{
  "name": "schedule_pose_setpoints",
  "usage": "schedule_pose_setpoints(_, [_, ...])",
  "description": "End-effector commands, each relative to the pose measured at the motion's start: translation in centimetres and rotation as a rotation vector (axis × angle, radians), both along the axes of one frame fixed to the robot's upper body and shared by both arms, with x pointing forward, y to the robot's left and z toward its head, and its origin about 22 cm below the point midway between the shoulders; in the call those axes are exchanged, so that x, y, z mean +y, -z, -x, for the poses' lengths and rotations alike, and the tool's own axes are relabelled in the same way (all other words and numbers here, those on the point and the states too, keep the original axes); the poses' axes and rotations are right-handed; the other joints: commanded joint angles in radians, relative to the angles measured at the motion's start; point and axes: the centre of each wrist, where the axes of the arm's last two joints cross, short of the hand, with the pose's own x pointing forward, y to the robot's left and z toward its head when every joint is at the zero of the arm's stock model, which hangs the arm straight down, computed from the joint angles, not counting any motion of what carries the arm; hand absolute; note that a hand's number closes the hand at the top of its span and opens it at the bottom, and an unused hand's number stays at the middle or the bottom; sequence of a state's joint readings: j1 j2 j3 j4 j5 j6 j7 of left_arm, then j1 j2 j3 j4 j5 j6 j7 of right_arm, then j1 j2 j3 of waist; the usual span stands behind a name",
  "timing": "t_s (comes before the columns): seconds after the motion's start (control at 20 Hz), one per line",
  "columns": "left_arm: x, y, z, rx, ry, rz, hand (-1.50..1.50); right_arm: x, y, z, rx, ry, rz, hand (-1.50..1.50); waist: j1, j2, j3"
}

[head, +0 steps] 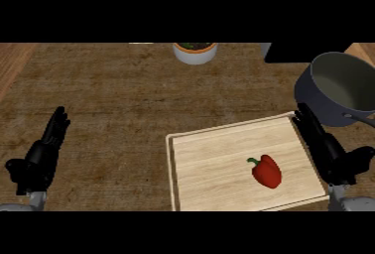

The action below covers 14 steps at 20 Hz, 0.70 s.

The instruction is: Pick the bell pepper from the tray and place it in the pot

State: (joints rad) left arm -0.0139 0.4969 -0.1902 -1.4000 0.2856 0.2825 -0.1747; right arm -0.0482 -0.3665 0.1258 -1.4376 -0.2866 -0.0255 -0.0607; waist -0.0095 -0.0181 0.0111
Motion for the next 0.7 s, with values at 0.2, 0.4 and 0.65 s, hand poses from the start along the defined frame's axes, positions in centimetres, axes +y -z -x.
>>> schedule_pose_setpoints(0.2, [-4.6,-4.8,-4.0,-0.216,0.143,0.107,0.0,8.1,-8.6,-5.3,-0.275,-0.815,-0.134,1.5,0.141,0.024,-0.003])
schedule_pose_setpoints(0.4, [-6.9,-6.4,-5.3,-0.242,0.173,0.206,0.0,4.2,-14.7,-8.2,-0.489,-0.933,0.199,-1.5,0.102,0.043,-0.005])
schedule_pose_setpoints(0.65, [-6.7,-7.2,-5.9,-0.237,0.159,0.235,0.0,2.6,-16.8,-8.9,-0.644,-1.223,0.124,-1.5,0.099,0.052,0.0])
